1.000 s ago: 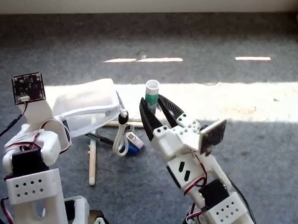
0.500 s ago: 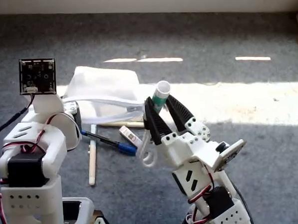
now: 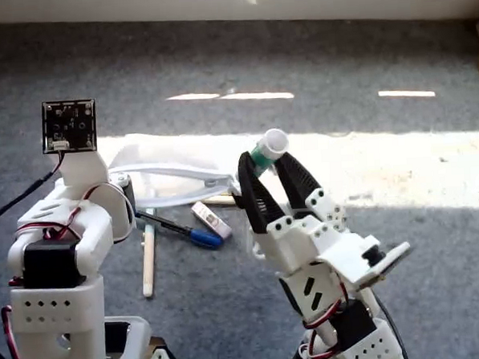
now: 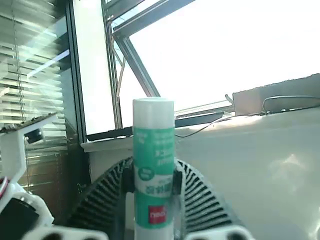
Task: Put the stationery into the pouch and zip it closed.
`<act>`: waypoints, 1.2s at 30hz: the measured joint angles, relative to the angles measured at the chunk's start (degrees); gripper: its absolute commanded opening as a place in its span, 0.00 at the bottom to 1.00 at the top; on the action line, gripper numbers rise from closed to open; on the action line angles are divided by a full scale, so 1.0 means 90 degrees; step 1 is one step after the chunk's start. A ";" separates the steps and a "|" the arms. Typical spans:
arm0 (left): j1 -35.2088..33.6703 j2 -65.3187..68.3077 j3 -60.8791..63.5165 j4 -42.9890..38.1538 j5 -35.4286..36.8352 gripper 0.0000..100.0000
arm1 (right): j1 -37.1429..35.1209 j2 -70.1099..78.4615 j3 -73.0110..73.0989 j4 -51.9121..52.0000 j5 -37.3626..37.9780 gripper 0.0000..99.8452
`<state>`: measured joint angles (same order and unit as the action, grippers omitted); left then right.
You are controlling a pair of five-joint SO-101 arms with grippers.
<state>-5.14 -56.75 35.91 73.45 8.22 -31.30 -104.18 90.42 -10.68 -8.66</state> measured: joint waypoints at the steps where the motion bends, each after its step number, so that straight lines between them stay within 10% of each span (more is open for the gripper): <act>1: 0.0000 0.0000 0.0000 0.0000 0.0000 0.01 | -0.0049 -0.0010 -0.0010 -0.0127 0.0000 0.00; 27: -0.0029 0.2559 -0.2393 0.1172 0.0244 0.01 | -0.1358 0.4337 -0.3389 -0.0361 0.0000 0.00; 36: -0.0244 0.2559 -0.2393 0.1172 0.0244 0.01 | -0.1377 0.5617 -0.3009 -0.2559 0.0440 0.00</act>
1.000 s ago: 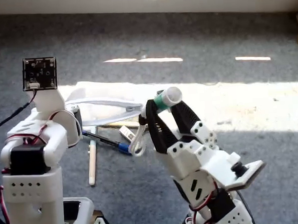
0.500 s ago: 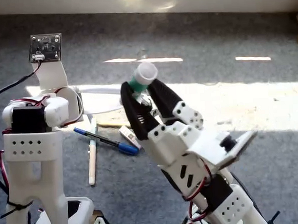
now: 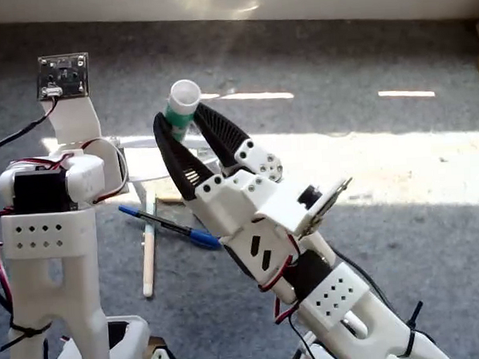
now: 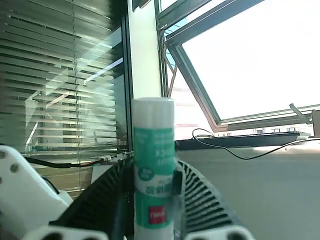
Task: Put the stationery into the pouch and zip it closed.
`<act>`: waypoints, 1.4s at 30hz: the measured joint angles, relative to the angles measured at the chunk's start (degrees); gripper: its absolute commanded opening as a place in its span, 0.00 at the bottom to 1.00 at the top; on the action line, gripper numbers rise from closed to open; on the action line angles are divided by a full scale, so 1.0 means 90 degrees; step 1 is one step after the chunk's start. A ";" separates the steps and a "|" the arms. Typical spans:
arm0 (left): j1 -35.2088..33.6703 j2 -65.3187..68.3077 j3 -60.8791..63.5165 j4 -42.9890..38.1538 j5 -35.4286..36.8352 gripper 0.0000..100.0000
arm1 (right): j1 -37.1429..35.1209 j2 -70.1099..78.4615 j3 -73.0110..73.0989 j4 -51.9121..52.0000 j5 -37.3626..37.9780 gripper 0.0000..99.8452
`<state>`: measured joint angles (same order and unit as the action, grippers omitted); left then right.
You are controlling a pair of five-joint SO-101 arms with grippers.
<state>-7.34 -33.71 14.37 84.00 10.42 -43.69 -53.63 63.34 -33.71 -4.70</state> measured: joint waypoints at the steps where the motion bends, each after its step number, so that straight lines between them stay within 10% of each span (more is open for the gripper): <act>1: -0.0010 0.0000 0.0000 0.0000 0.0000 0.01 | 0.0000 0.0156 0.0137 -0.0313 0.0098 0.00; 17: -0.0049 0.0000 0.0000 0.0000 0.0000 0.01 | -0.0147 0.2344 0.0752 -0.2696 0.0371 0.00; 42: -0.0049 0.0000 0.0000 0.0000 0.0000 0.01 | -0.0469 0.3155 0.0938 -0.3429 0.1192 0.14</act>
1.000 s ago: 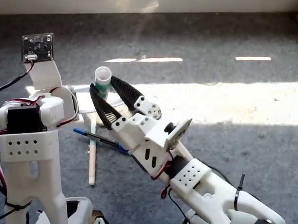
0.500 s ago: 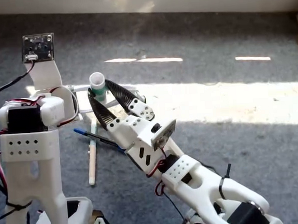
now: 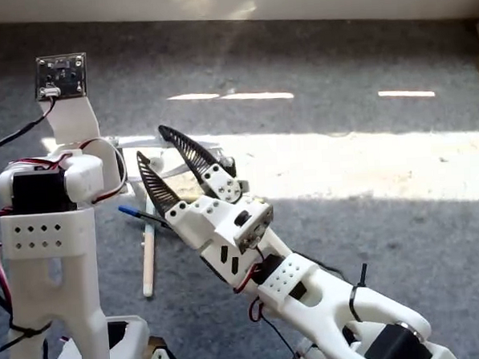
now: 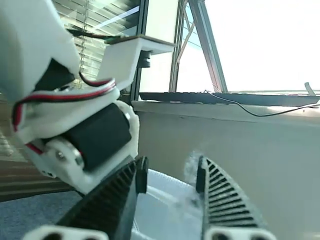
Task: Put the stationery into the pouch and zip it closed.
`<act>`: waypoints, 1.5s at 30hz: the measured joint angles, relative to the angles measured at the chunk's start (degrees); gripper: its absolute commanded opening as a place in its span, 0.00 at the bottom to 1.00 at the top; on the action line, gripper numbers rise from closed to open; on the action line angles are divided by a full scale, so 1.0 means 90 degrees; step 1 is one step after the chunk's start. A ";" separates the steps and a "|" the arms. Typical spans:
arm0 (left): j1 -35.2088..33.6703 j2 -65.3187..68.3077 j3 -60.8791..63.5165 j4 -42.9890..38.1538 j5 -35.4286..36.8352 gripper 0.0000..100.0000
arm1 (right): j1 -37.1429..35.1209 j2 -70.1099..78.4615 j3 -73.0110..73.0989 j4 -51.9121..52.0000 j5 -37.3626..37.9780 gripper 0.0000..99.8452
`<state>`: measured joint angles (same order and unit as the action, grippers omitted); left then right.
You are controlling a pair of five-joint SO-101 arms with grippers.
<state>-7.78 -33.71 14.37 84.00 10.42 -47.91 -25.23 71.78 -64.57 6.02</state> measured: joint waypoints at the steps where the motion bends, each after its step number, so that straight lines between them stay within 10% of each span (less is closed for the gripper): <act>1: 0.0000 0.0000 0.0000 0.0000 0.0000 0.01 | 0.0000 0.0000 0.0000 0.0000 0.0000 0.14; 27: -0.0684 -0.0107 0.0567 -0.0488 0.0264 0.01 | -0.0010 -0.0234 0.0166 0.0147 0.0000 0.14; 45: -0.0733 -0.0107 0.0703 -0.0586 0.0264 0.01 | -0.0010 -0.3761 -0.0244 0.6066 0.0000 0.14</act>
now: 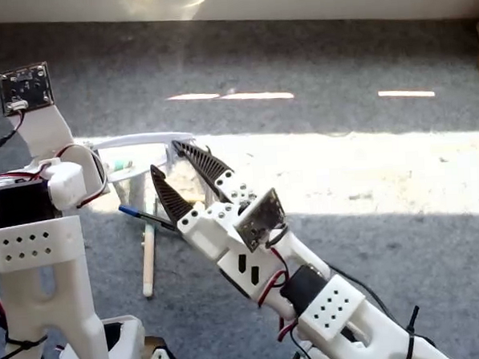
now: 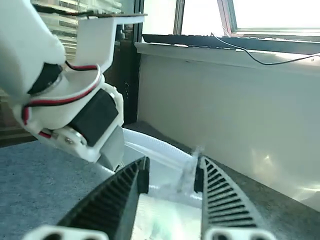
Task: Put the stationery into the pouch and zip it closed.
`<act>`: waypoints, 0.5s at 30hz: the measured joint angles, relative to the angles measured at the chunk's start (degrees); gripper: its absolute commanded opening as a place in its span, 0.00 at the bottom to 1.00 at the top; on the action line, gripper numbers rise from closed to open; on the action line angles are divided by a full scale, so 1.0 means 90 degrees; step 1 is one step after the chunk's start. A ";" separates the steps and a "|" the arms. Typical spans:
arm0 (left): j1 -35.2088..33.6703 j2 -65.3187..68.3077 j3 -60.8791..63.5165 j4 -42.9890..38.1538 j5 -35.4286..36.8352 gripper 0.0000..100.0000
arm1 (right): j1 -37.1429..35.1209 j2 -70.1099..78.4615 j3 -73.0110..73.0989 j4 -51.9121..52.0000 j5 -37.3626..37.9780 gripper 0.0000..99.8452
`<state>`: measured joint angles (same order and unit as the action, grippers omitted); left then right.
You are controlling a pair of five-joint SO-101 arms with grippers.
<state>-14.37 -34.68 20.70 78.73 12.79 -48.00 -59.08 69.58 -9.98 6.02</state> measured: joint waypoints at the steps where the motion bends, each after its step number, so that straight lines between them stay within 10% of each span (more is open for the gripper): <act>1: -0.0068 0.0000 0.0010 0.0000 0.0000 0.01 | 0.0000 -0.0049 -0.0186 0.0371 0.0000 0.14; 15: -0.0772 -0.0010 0.0381 -0.0342 0.0010 0.01 | 0.1084 -0.0166 -0.1006 0.3429 -0.0205 0.07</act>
<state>-21.32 -34.77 24.13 75.65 12.88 -38.24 -60.57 60.53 20.88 4.18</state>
